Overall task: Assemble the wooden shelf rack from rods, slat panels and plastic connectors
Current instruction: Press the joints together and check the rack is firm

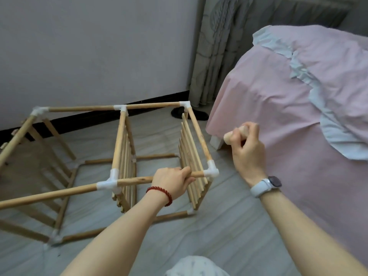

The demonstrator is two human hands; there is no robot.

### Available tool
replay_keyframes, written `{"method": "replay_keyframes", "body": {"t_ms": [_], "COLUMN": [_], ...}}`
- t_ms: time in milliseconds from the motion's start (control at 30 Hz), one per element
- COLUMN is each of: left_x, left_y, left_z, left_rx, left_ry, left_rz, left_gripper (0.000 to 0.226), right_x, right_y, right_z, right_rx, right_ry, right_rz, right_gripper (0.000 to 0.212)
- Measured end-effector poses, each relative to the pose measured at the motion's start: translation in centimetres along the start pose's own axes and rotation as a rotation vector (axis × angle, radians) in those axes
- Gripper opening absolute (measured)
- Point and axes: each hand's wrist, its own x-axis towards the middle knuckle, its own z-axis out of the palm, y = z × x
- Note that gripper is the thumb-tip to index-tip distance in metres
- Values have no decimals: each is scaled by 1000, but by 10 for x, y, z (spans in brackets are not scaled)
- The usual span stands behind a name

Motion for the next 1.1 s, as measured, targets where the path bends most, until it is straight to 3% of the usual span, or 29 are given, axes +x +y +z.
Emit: {"method": "replay_keyframes", "body": {"t_ms": [100,133,167,300,333,400,467,733,1100], "left_x": [-1,-1,-1,0,0,1,1,29,197], "left_y": [4,5,5,-2,-2,1,3,-25,-137], "left_z": [2,2,1,-1,-2,-1,-2,-24,-40], "left_rx": [-6,-6,-7,-24,-22,-23,-21,-283,-17], "left_ry": [-22,-23,-19,-9,-15,-32,-35,-177,8], "left_rz": [-7,-8,-13,-10,-13,-9,-13,-89,-313], "left_gripper": [34,34,34,35,34,34,33,40,54], "right_x": [-40,-37,-23,5,-5,-29,-23,46,172], "right_y": [10,13,16,6,7,14,22,15,30], "right_z": [29,30,29,12,17,29,34,42,133], "right_rx": [-324,-370,-368,-65,-134,-341,-339,-93,84], "right_ry": [-433,-467,-435,-43,-102,-387,-471,-389,-323], "right_rz": [46,46,48,63,55,54,53,147,201], "right_gripper": [21,19,19,19,18,20,18,20,26]}}
